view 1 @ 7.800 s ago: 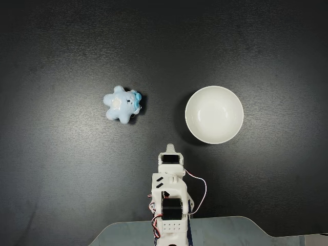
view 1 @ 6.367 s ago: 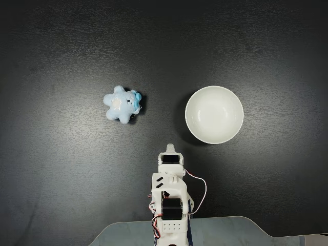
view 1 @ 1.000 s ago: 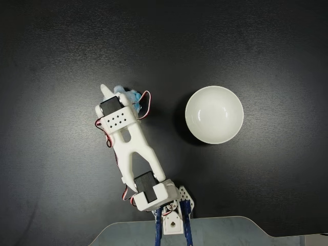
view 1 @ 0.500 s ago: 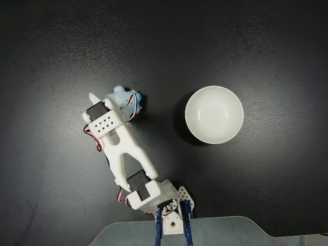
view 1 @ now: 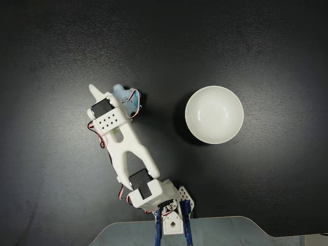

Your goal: Grasp a skyblue doll and put it in the white bowl.

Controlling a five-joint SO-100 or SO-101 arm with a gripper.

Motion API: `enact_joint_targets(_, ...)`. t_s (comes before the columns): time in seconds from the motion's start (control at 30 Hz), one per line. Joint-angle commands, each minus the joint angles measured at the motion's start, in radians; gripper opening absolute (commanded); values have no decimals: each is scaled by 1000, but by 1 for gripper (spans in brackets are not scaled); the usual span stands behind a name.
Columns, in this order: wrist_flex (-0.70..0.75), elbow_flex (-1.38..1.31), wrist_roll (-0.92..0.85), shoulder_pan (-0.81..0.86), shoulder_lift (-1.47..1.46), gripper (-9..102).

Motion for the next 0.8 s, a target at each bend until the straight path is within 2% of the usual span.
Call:
enact_joint_targets(0.0,-12,-48,8,32,18,72)
enact_joint_targets(0.63,-20,-63,9,133,-100,72)
enact_joint_targets(0.77,-60,-57,8,144,-100,72)
